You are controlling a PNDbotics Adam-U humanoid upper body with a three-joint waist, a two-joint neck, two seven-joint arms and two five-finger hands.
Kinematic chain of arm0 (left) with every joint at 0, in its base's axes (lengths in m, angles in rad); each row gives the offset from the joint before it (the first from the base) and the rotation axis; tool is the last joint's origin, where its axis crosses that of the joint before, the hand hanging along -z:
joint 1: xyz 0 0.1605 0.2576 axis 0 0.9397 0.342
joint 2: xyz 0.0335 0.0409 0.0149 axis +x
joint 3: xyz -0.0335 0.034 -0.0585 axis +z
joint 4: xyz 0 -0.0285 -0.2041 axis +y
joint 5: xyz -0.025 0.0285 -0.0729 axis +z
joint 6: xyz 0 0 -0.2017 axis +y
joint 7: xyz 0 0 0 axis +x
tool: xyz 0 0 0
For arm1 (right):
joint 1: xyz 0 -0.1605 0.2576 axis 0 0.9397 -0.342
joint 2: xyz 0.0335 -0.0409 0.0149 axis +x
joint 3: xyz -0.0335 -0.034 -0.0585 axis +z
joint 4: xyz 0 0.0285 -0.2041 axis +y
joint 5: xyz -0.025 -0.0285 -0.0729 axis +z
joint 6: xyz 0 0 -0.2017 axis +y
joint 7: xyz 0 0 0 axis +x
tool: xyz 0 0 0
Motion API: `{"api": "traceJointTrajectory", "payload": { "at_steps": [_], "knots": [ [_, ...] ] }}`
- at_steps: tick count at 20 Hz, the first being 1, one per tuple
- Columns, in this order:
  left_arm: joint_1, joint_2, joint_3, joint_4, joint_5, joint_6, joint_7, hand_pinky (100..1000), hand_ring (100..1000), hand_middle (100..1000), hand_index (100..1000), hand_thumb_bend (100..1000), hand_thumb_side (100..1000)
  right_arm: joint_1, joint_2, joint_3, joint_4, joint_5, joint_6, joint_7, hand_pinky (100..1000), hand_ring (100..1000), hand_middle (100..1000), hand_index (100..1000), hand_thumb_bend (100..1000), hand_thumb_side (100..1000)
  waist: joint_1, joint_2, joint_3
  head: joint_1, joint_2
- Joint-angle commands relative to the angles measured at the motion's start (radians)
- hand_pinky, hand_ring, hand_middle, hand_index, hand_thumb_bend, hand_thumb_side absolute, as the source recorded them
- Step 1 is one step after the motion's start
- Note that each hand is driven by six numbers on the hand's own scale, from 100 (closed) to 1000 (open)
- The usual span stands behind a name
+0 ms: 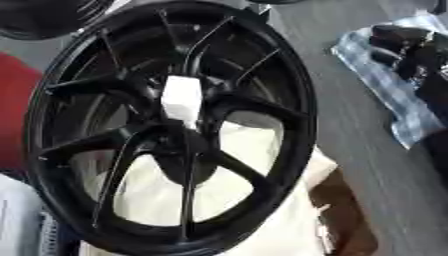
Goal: Pull the pin out of the wheel hub.
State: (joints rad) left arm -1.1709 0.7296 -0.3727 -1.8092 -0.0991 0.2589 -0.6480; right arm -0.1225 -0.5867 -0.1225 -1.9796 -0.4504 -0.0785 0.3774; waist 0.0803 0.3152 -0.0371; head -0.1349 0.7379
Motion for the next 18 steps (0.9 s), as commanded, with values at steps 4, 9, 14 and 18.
{"api": "traceJointTrajectory", "payload": {
  "at_steps": [4, 9, 14, 18],
  "knots": [
    [-0.02, 0.018, 0.006, 0.002, -0.006, -0.005, -0.011, 810, 702, 638, 794, 100, 353, -0.004, -0.027, -0.009, -0.02, -0.003, -0.002, 0.001, 1000, 1000, 934, 860, 100, 658, -0.006, -0.032, 0.0, -0.011, 0.004],
    [-0.019, 0.016, -0.009, 0.003, -0.006, -0.013, -0.039, 822, 724, 672, 830, 100, 339, -0.003, -0.027, -0.009, -0.02, -0.002, -0.001, 0.002, 1000, 1000, 935, 861, 100, 659, -0.005, -0.032, -0.001, -0.008, 0.009],
    [-0.024, 0.013, -0.088, -0.008, -0.008, -0.046, -0.111, 868, 798, 768, 889, 157, 493, -0.006, -0.029, -0.004, -0.02, -0.002, 0.003, 0.005, 1000, 1000, 935, 861, 100, 660, -0.003, -0.033, -0.004, 0.005, 0.003],
    [-0.039, -0.008, -0.174, 0.027, -0.053, -0.05, -0.172, 893, 826, 792, 905, 293, 572, -0.008, -0.029, -0.002, -0.02, -0.002, 0.007, 0.008, 1000, 1000, 935, 861, 100, 661, -0.002, -0.035, -0.006, 0.011, 0.001]
  ]
}}
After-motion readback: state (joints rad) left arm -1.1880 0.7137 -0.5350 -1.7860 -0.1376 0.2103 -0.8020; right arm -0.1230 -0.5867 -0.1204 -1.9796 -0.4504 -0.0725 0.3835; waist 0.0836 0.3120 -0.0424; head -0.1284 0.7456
